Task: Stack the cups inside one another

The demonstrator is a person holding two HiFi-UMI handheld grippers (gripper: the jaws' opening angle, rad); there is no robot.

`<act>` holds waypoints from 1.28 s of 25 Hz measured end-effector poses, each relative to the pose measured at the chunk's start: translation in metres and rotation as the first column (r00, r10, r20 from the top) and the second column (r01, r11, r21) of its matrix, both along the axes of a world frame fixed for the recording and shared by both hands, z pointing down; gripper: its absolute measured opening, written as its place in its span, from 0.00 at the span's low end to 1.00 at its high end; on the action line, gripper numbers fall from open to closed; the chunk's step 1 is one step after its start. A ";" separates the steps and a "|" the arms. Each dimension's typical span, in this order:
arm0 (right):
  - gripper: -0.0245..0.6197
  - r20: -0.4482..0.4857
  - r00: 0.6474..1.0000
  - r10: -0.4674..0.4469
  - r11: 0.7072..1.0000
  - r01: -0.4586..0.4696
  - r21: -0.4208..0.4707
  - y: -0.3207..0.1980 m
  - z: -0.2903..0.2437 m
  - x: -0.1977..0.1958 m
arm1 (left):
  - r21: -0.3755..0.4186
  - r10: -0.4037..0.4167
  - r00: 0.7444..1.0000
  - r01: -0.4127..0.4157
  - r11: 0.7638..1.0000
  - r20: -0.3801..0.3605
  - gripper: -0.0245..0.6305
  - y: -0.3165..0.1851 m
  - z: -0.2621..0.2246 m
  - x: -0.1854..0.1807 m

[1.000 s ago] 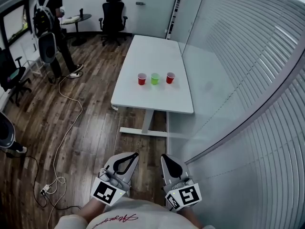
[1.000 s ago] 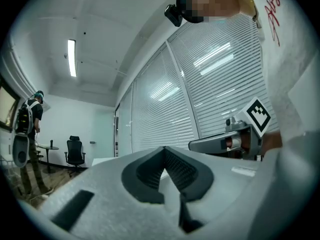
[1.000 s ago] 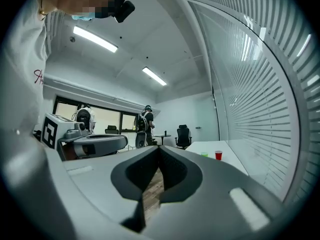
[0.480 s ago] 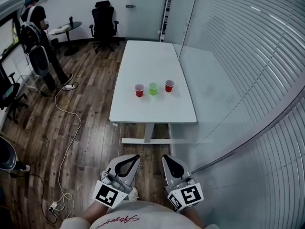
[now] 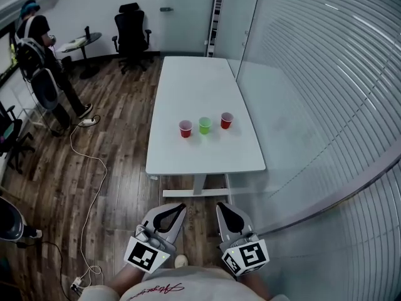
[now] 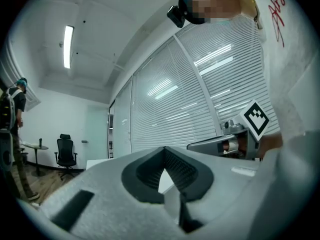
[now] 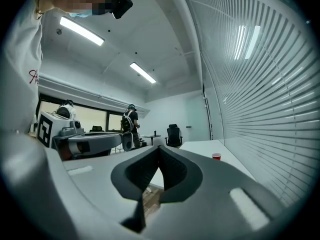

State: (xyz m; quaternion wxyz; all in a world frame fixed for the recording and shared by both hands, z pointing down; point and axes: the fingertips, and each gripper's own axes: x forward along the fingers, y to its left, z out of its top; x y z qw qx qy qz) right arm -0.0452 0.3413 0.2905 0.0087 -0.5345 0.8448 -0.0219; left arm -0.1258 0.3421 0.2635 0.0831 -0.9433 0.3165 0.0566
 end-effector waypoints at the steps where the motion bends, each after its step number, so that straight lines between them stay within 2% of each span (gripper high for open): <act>1: 0.04 0.003 1.000 0.006 1.000 -0.006 -0.001 -0.005 0.002 0.002 | -0.001 0.005 1.000 -0.005 1.000 0.005 0.03 -0.005 0.002 0.001; 6: 0.04 0.002 1.000 0.000 1.000 0.000 -0.018 -0.022 0.008 0.007 | -0.024 0.003 1.000 -0.003 1.000 -0.006 0.03 -0.024 0.007 0.007; 16: 0.04 0.001 0.999 -0.053 0.998 0.053 -0.027 -0.023 0.003 0.001 | -0.075 -0.038 0.999 0.036 0.997 -0.025 0.03 -0.027 0.010 0.004; 32: 0.04 -0.006 0.999 -0.047 0.999 0.047 -0.026 -0.014 0.014 -0.029 | -0.062 -0.027 0.999 0.025 0.998 -0.033 0.03 -0.018 0.015 -0.025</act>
